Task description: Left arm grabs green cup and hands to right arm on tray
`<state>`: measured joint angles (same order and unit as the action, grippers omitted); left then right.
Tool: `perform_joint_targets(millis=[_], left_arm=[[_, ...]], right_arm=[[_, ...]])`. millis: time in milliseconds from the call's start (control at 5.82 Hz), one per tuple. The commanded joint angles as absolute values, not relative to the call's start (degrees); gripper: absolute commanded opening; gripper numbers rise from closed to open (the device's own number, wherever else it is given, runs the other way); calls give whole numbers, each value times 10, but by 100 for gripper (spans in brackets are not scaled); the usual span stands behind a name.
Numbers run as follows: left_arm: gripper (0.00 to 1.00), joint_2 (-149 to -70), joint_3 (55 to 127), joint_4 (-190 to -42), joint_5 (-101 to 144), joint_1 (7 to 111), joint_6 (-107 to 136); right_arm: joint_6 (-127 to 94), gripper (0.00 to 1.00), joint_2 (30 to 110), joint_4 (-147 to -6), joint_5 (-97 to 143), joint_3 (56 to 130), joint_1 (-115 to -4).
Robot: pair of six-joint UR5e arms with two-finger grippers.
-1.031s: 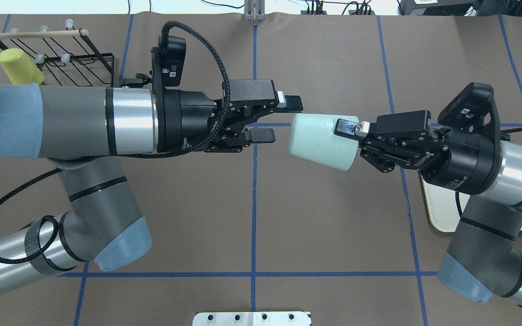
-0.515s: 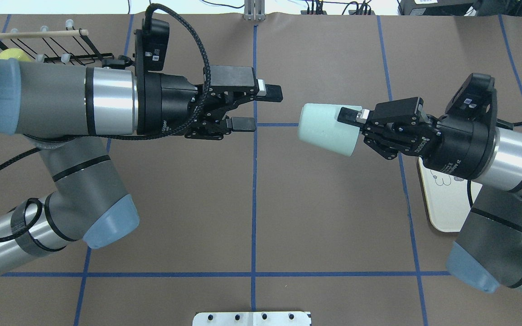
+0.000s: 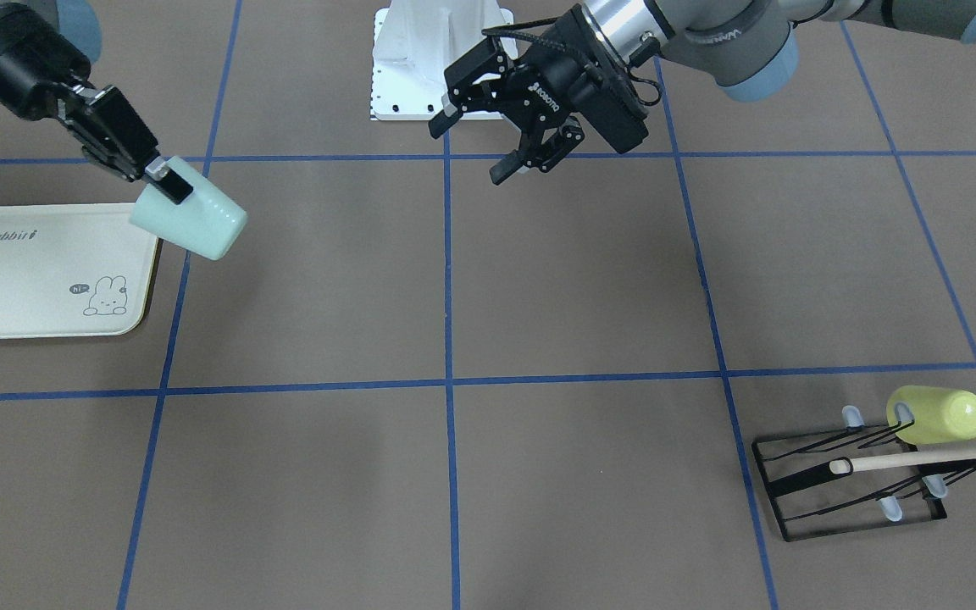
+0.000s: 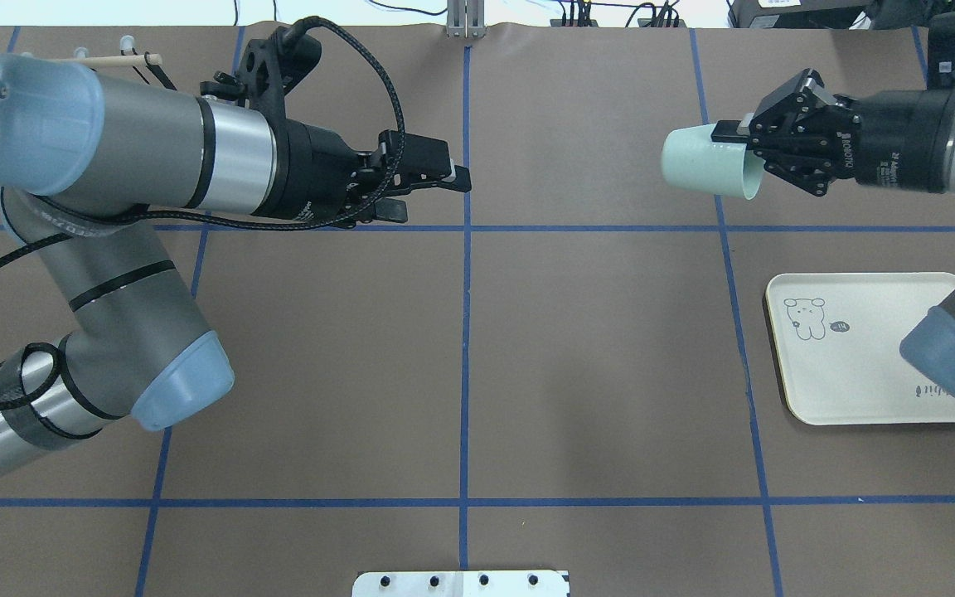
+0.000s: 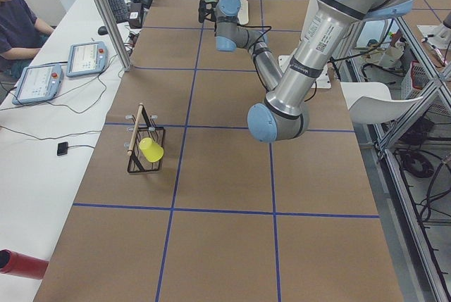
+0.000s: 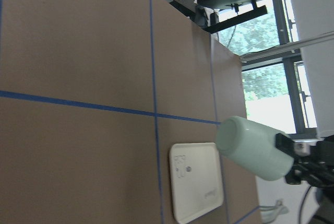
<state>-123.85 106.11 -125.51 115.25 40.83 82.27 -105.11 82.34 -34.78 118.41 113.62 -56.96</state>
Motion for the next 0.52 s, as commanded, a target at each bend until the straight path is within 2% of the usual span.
perform_joint_targets(millis=[0,344], left_arm=[[100,-1238,1069,-1043,1148,434,648],[100,-1229,1070,-907,1147,471,479]], right_arm=[[-924,0,831,-514,1208,1144,-599],[-709,0,858,-722,1202,1178,-601]])
